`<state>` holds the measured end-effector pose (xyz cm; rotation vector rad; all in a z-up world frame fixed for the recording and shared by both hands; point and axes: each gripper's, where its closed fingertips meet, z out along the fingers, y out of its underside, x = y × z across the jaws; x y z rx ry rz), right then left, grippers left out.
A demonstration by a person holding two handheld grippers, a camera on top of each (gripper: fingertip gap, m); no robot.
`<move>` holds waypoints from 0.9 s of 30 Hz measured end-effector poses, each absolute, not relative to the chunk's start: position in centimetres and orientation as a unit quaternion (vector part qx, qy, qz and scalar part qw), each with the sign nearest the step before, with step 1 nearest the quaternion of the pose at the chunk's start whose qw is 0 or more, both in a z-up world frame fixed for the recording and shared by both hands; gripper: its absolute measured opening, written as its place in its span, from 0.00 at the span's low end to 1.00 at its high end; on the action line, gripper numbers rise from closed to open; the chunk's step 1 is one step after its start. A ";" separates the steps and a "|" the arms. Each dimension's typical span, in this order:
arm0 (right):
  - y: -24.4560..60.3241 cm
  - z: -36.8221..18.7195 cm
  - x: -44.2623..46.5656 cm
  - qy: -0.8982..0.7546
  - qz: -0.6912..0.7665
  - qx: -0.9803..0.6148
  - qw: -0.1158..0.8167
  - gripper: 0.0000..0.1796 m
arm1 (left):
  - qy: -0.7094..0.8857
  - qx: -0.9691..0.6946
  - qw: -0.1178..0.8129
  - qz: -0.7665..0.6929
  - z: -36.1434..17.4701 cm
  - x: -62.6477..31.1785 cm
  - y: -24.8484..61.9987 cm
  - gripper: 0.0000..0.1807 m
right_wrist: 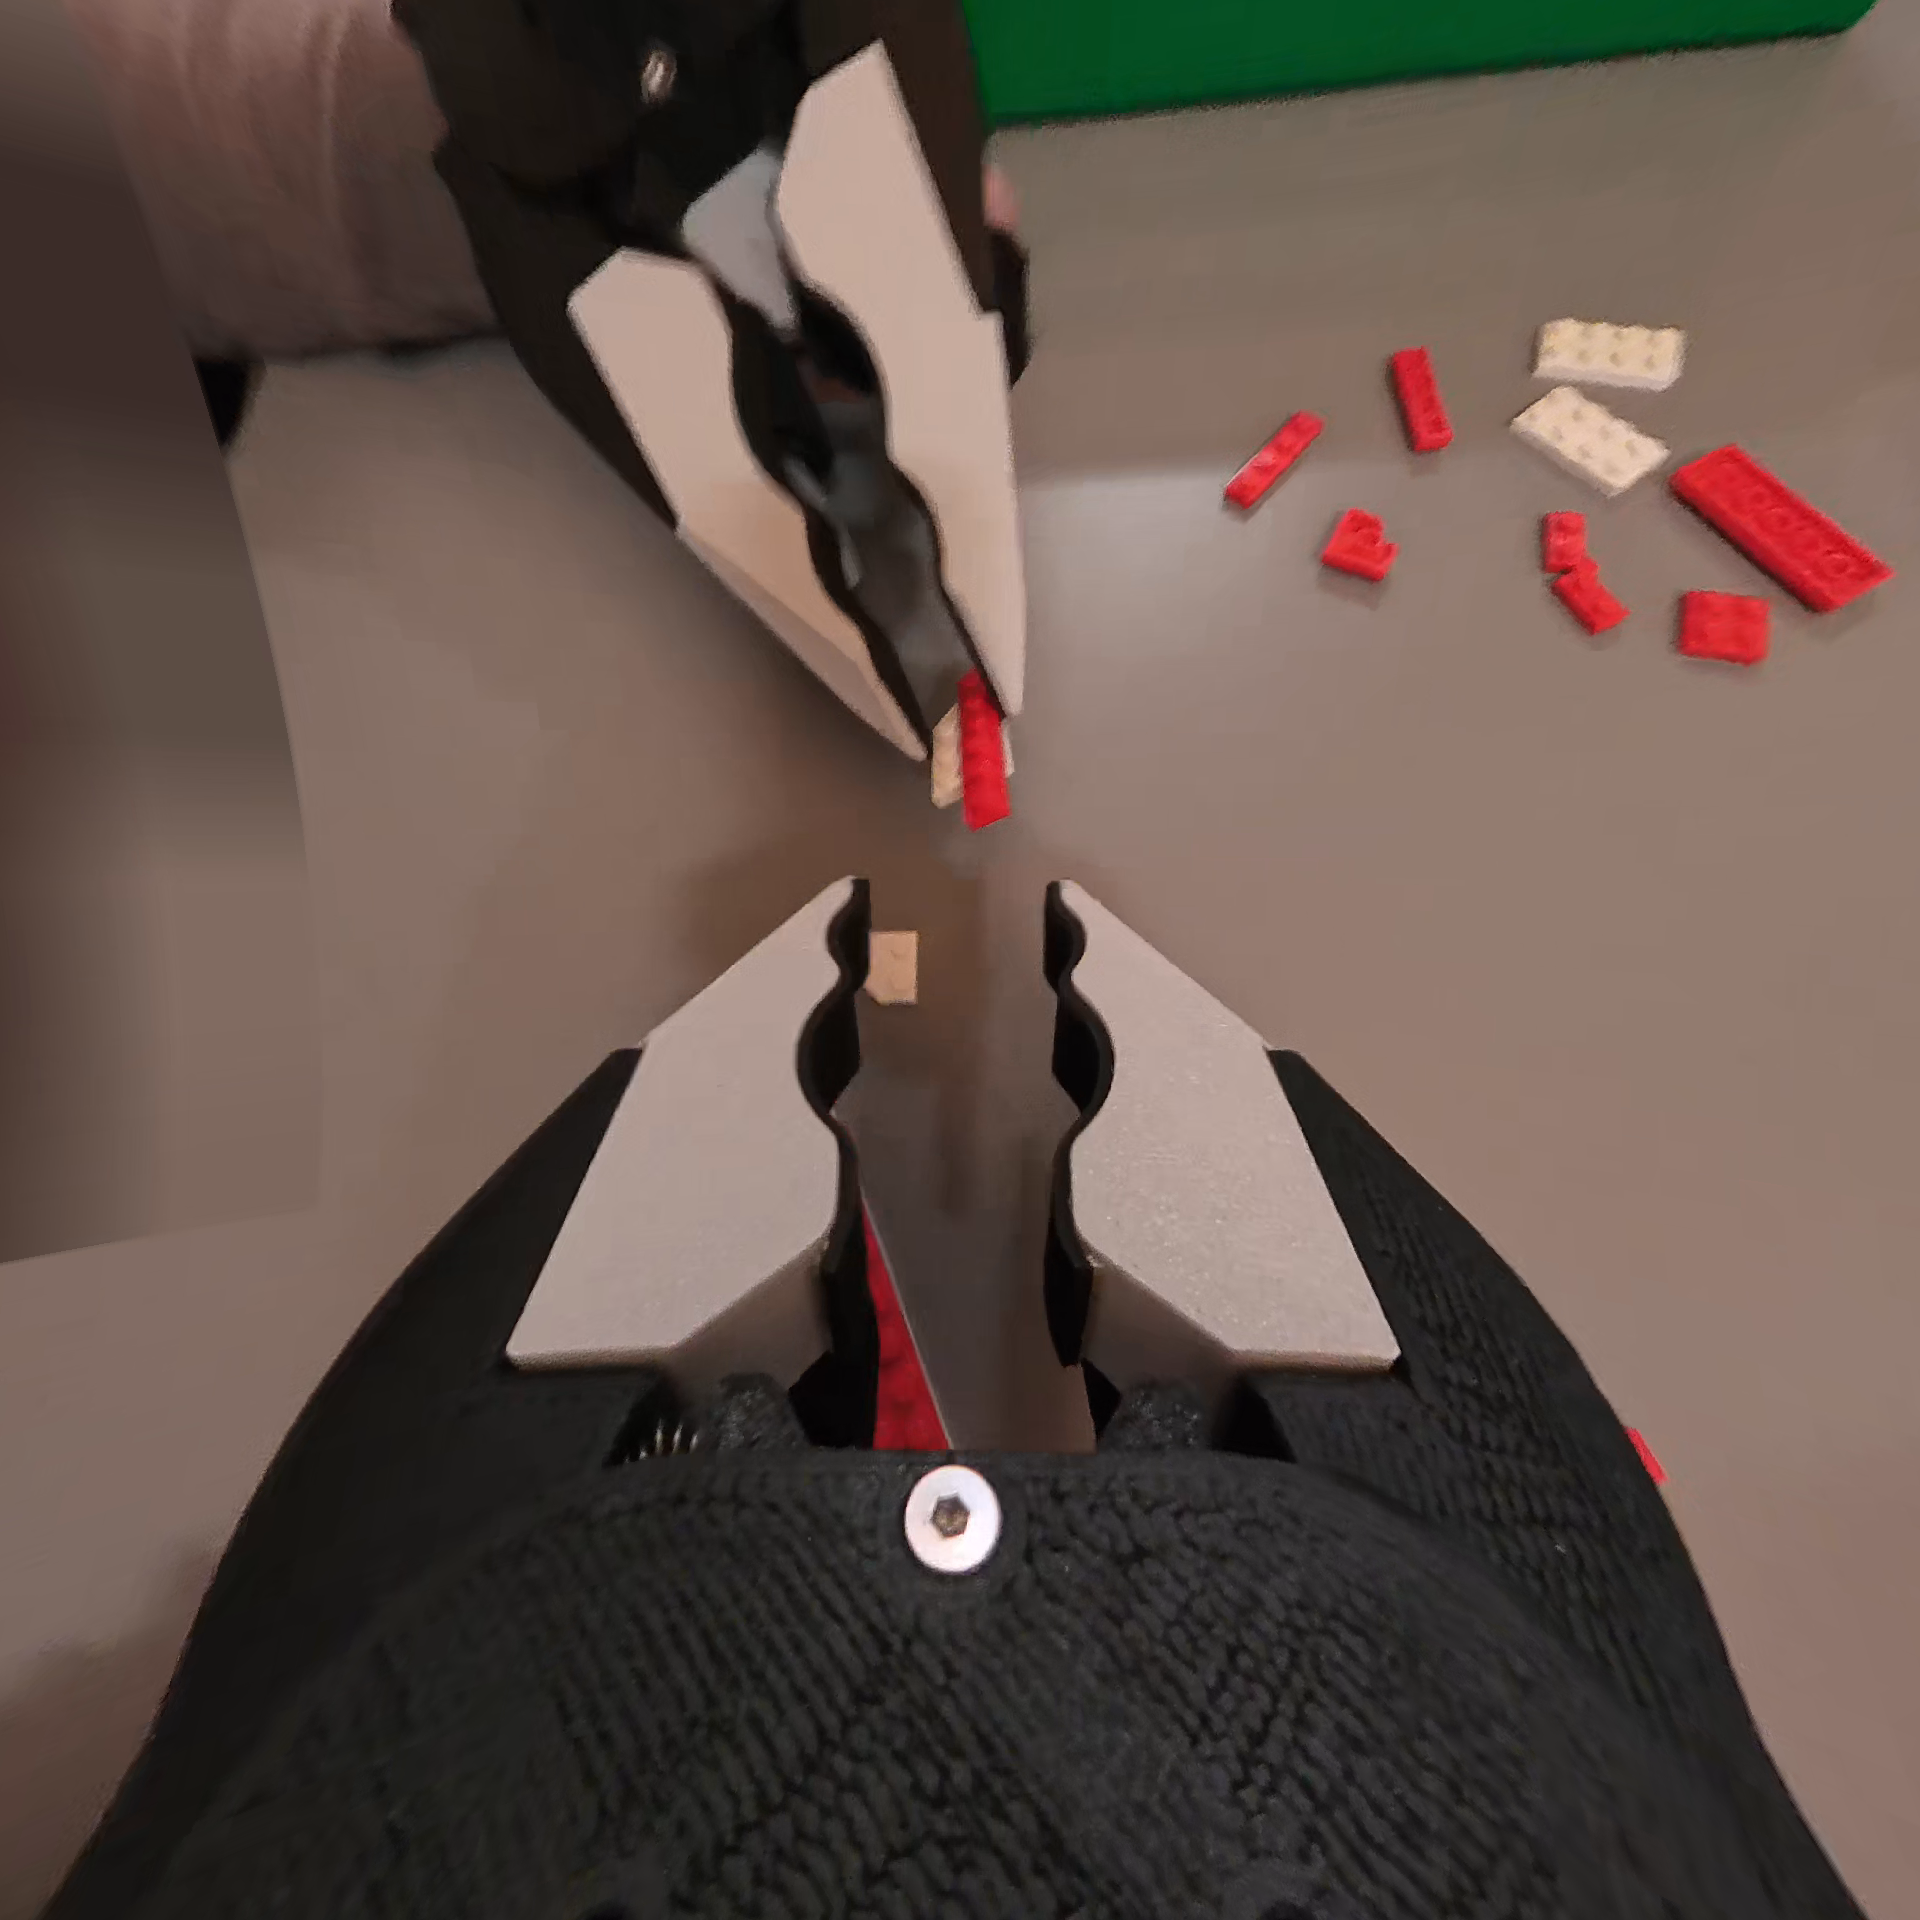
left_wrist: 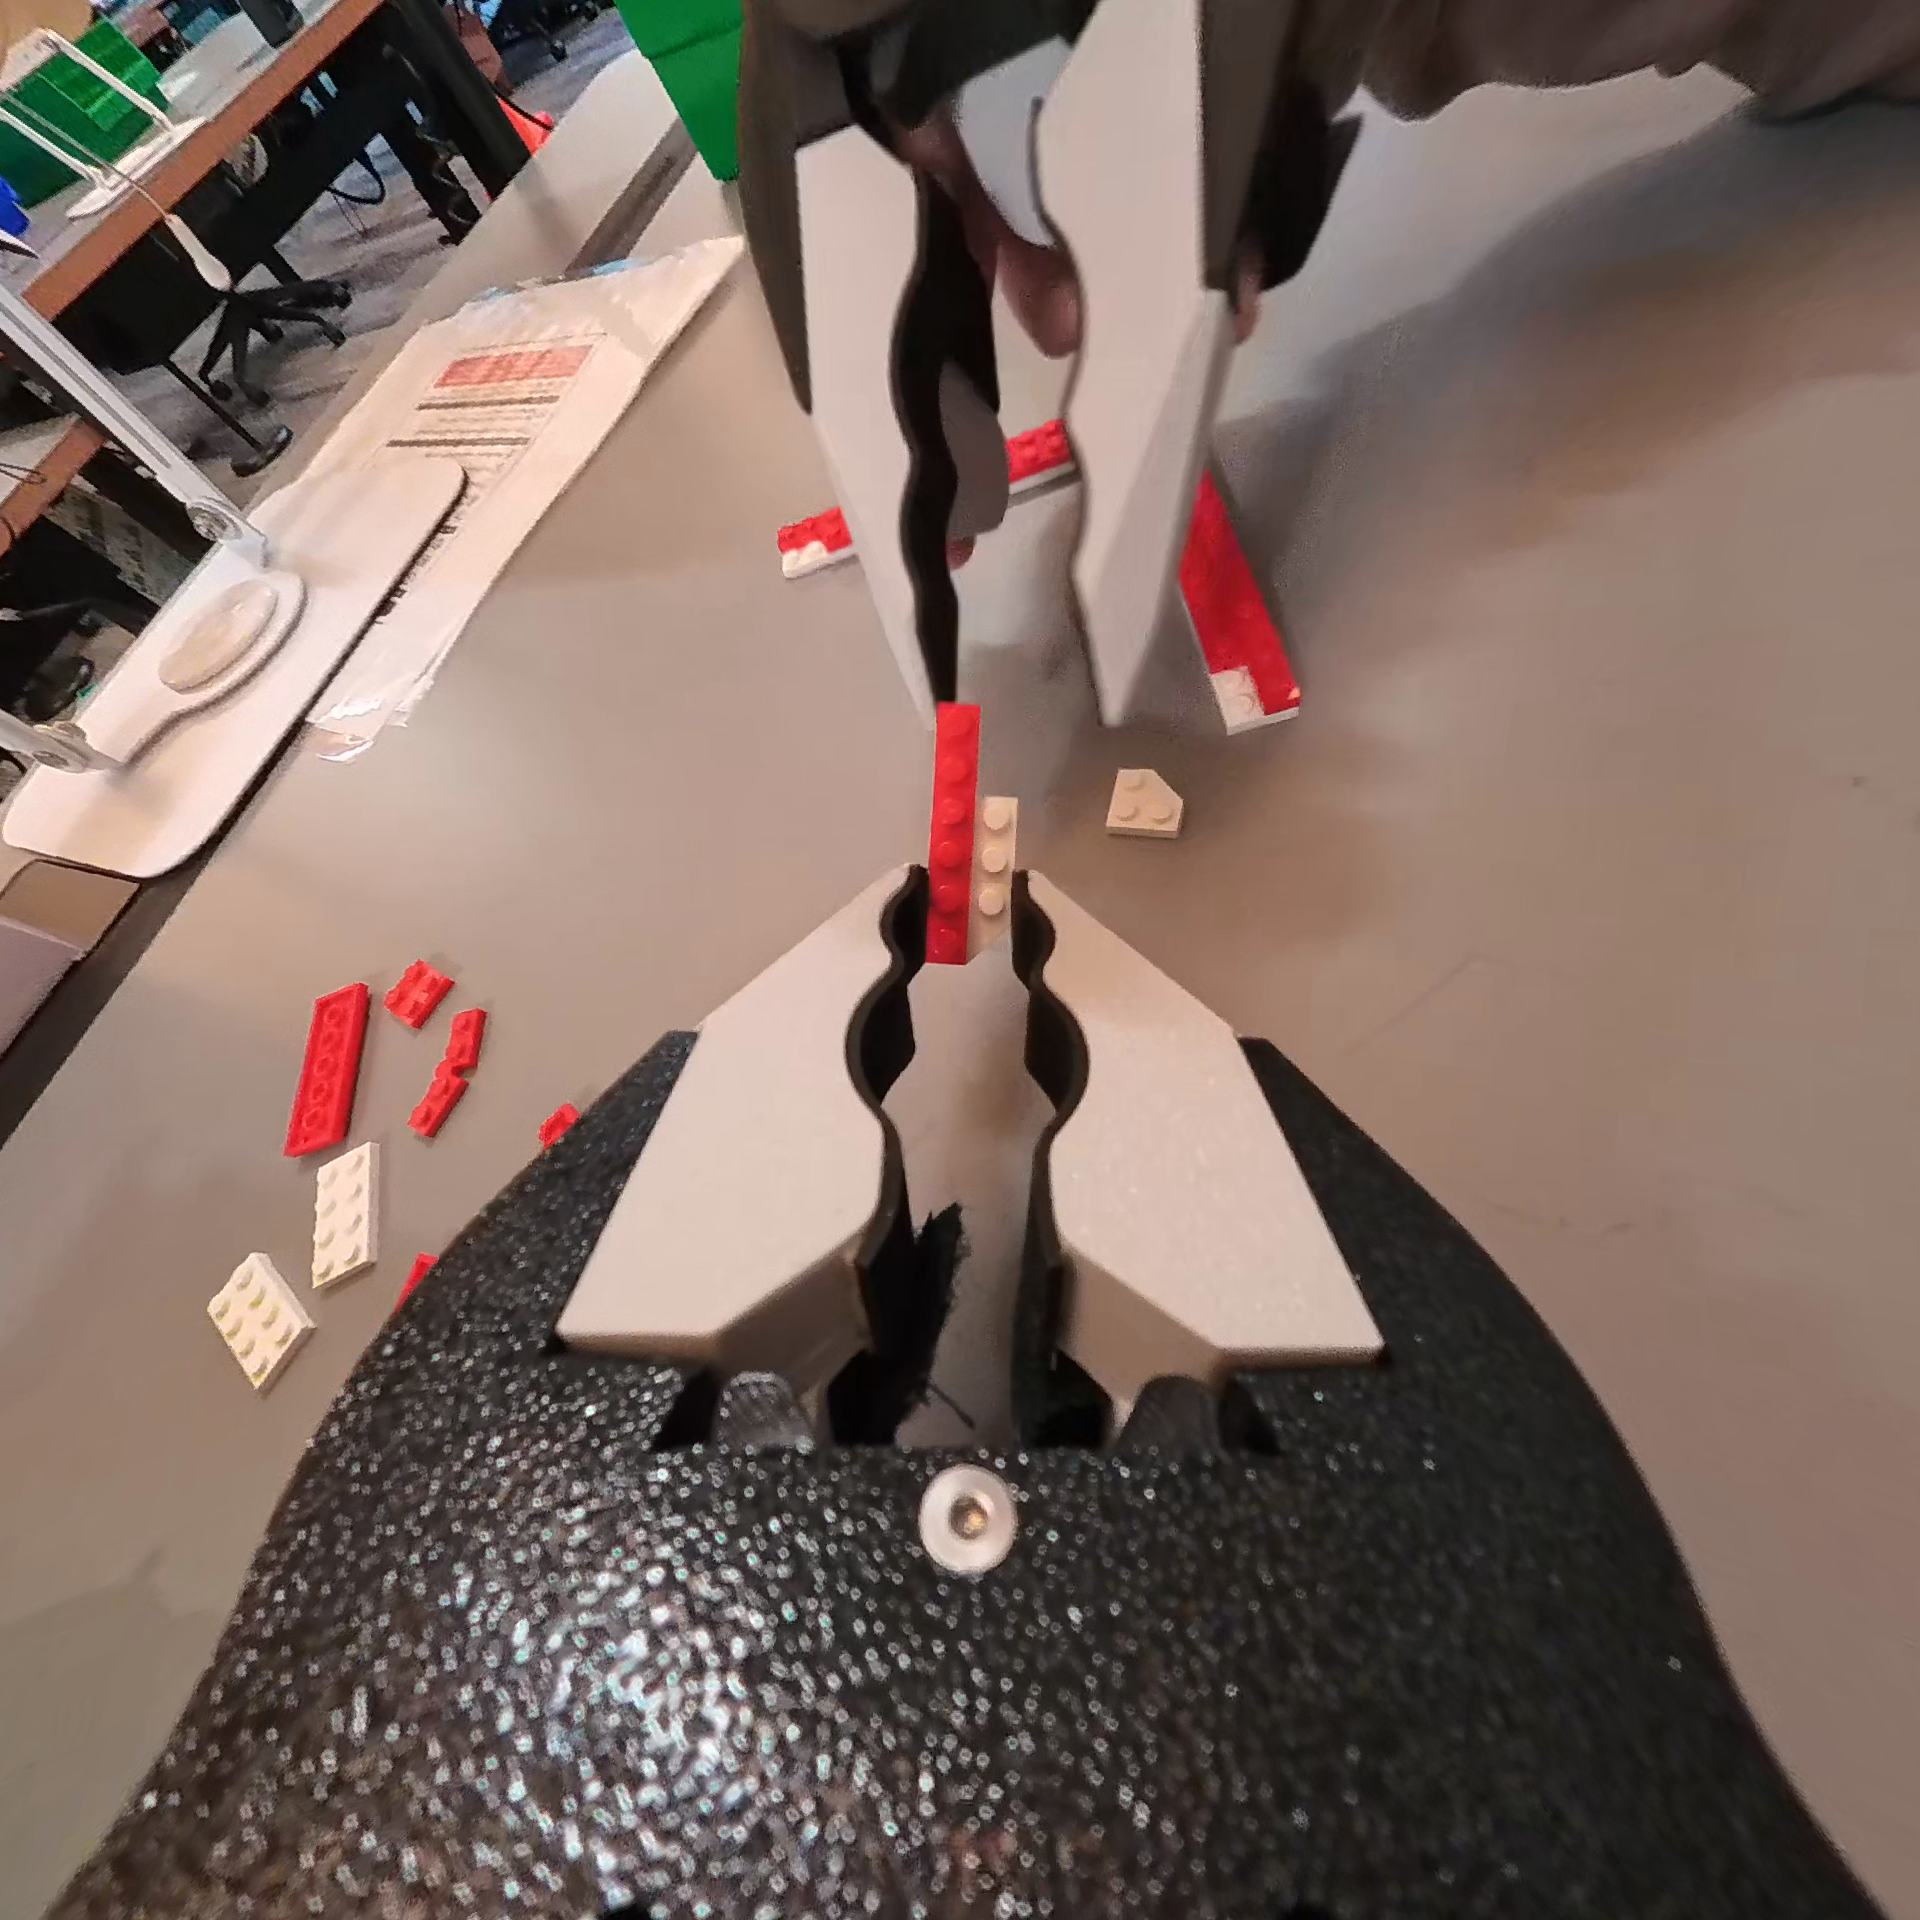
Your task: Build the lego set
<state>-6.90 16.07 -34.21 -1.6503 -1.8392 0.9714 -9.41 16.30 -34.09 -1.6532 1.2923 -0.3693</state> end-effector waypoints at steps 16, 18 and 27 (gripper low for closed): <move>16.8 -33.1 -8.7 -0.566 0.444 -0.656 0.225 0.03 | 0.575 -0.641 0.505 -0.058 -34.4 -9.5 16.7 0.08; 16.8 -33.2 -8.7 -0.570 0.441 -0.657 0.223 0.03 | 0.578 -0.637 0.506 -0.054 -34.4 -9.4 16.7 0.08; 16.9 -33.0 -8.6 -0.570 0.435 -0.659 0.226 0.03 | 0.579 -0.628 0.518 -0.035 -34.0 -9.6 16.9 0.08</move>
